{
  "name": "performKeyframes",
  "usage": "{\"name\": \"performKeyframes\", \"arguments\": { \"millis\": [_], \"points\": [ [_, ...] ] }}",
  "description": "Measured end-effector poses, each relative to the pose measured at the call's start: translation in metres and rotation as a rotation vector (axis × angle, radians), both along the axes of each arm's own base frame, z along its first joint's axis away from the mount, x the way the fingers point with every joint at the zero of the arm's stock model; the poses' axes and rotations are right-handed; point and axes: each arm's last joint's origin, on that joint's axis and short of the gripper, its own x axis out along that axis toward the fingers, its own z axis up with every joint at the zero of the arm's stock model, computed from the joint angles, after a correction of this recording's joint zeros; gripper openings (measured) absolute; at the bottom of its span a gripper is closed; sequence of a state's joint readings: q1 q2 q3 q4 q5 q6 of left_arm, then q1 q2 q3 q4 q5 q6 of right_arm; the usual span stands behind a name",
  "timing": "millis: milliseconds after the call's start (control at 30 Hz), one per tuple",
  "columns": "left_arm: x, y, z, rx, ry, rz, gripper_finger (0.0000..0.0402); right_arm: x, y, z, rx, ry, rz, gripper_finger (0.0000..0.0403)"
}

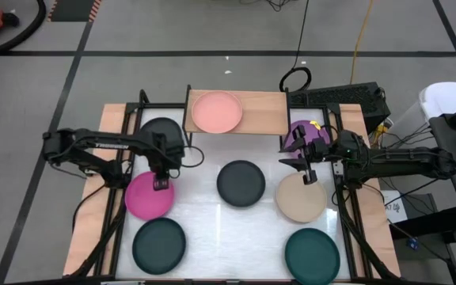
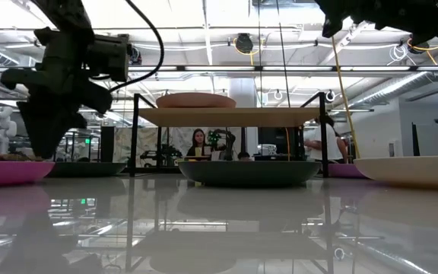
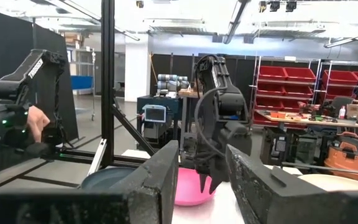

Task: Place and stack plates onto a shelf
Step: Stack the pink plate on top of the orange plate on the shelf

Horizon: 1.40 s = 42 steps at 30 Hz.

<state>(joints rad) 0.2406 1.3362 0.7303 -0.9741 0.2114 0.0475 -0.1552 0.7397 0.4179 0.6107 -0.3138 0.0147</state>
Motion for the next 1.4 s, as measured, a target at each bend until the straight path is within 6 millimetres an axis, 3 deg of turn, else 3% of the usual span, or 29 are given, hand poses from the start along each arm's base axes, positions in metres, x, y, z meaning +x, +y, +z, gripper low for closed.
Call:
{"name": "performKeyframes", "arguments": {
  "millis": [567, 867, 1200, 1400],
  "points": [
    [0.008, -0.002, -0.015, 0.068, 0.106, -0.005, 0.0129, 0.000, 0.000, 0.000, 0.000, -0.005, -0.003, 0.0116],
    [0.021, 0.002, 0.001, 0.123, 0.041, -0.036, 0.0129, 0.000, 0.000, 0.000, 0.002, 0.001, -0.010, 0.0116],
    [0.022, 0.002, 0.001, 0.132, 0.031, -0.054, 0.0129, 0.000, -0.001, 0.000, 0.007, 0.001, -0.030, 0.0116],
    [0.031, 0.004, -0.015, 0.130, 0.054, -0.079, 0.0129, 0.000, -0.001, 0.000, 0.006, 0.001, -0.030, 0.0116]
  ]
}}
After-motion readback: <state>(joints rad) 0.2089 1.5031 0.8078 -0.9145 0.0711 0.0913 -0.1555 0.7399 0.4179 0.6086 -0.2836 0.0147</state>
